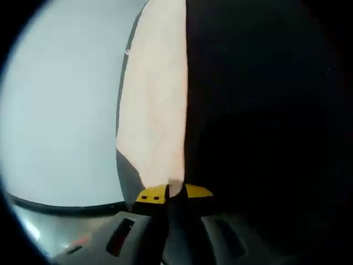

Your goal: Fold the towel on the table until its edges align and the towel forms a compact rectangular stack.

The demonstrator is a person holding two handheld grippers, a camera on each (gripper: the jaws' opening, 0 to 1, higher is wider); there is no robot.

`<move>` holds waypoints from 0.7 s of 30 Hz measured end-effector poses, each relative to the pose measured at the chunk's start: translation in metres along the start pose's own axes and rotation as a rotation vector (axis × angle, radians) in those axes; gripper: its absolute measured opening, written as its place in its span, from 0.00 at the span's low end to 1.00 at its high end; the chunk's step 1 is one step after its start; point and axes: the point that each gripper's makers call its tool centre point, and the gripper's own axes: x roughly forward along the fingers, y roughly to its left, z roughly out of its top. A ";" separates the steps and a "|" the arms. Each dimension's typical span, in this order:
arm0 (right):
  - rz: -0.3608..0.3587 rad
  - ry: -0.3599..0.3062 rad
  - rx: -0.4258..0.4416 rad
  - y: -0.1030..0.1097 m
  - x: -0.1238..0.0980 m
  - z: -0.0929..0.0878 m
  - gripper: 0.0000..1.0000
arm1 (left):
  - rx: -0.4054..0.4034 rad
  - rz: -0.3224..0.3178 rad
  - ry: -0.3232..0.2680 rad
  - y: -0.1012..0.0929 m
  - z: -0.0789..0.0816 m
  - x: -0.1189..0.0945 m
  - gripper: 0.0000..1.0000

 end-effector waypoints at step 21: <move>0.052 -0.098 0.159 -0.038 -0.030 0.006 0.00 | -0.067 0.192 -0.060 0.046 -0.001 -0.060 0.00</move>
